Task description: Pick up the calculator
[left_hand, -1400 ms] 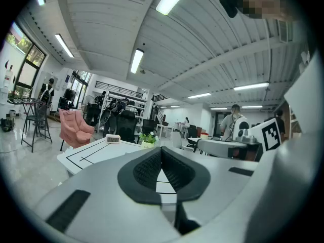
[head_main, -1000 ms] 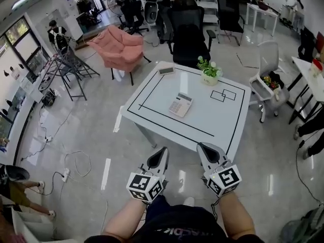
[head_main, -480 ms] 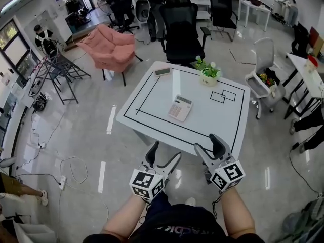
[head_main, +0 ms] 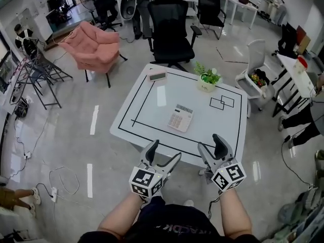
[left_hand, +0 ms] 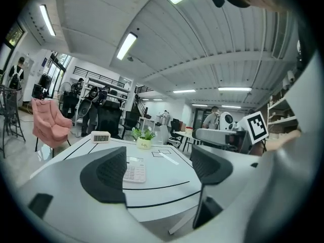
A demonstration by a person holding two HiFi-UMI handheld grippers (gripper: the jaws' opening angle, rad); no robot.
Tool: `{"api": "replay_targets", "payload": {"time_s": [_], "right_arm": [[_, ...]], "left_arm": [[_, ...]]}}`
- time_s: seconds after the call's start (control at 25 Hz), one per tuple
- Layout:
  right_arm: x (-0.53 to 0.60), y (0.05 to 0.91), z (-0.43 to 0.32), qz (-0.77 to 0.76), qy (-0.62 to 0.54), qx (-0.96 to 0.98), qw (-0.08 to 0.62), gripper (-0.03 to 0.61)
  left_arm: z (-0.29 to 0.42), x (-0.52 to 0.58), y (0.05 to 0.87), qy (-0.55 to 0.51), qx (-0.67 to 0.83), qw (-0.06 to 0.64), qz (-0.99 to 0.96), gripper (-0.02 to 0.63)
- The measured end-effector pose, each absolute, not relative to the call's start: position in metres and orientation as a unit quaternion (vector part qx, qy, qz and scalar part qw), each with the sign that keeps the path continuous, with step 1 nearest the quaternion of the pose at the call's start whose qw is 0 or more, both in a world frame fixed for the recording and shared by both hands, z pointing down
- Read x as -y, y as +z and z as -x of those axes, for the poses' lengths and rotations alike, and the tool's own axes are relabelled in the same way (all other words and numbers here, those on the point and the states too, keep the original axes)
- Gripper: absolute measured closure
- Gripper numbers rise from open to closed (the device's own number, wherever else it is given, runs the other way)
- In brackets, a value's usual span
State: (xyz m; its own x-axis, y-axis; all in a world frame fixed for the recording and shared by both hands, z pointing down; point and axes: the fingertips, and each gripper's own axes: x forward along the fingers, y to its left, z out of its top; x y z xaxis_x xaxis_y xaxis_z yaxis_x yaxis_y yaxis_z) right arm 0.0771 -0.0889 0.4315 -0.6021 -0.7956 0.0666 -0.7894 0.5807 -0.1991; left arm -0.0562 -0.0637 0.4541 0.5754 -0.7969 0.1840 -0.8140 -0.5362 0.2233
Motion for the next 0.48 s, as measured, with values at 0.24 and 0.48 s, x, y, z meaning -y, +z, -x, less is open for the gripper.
{"api": "replay_targets", "payload": {"time_s": [0.24,0.48], "right_arm": [[0.115,0.436,-0.050,0.475,-0.104,-0.874,0.005,0.302],[0.134,0.443,-0.030,0.502,-0.108,-0.858,0.001,0.302]], "left_arm": [[0.086,0.096,0.456,0.033,0.428,0.149,-0.891,0.221],[0.102,0.115,0.458,0.036,0.391,0.152,-0.907,0.221]]}}
